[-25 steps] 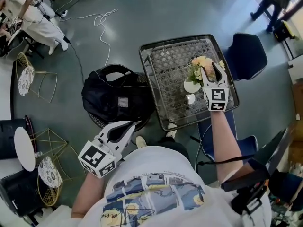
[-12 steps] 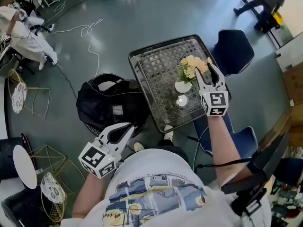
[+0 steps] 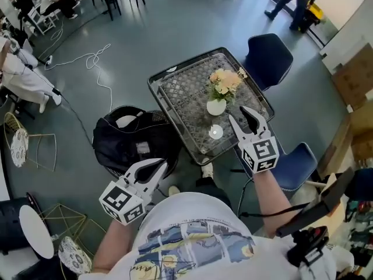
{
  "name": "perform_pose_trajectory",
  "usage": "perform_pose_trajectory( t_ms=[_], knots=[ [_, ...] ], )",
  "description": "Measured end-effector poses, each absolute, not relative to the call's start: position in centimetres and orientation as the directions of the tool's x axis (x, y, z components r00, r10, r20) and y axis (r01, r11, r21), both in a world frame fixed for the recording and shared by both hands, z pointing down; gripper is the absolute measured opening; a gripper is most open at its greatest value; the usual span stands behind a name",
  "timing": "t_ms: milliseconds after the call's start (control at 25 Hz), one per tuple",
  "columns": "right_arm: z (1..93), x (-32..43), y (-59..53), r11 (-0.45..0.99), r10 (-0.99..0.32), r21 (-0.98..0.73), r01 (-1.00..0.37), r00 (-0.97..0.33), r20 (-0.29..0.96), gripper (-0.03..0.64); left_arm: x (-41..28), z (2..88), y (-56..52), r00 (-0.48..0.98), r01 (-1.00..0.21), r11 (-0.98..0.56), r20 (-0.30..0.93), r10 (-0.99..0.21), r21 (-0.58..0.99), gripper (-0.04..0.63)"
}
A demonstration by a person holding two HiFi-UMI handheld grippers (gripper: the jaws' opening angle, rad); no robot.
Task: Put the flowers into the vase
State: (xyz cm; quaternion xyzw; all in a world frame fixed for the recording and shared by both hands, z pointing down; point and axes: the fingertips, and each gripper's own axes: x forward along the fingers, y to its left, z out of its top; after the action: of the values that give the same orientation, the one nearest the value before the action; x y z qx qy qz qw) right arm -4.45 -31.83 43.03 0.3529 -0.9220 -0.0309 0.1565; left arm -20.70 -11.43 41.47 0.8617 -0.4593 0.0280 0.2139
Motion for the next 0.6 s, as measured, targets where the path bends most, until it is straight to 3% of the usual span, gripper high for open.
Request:
perform_pose_trajectory(
  t_ms=[200,400,600],
  knots=[
    [45.6,-6.2,-24.1,0.794,-0.592,0.088,-0.602,-0.732,0.337,0.053,-20.2,42.7,-9.1,0.622,-0.773,-0.526,0.264,-0.737,0.355,0.011],
    [46.9,-7.4,-17.7,0.839,-0.511,0.023,-0.544,-0.771,0.38,0.033,-18.6,42.3,-7.1,0.682,-0.714,-0.581,0.203,-0.702,0.391,0.009],
    [47.4,-7.8,-14.1,0.863,-0.47,0.008,-0.506,-0.795,0.384,0.02,-17.3,43.1,-5.9,0.703,-0.697,-0.594,0.222,-0.676,0.401,0.009]
  ],
)
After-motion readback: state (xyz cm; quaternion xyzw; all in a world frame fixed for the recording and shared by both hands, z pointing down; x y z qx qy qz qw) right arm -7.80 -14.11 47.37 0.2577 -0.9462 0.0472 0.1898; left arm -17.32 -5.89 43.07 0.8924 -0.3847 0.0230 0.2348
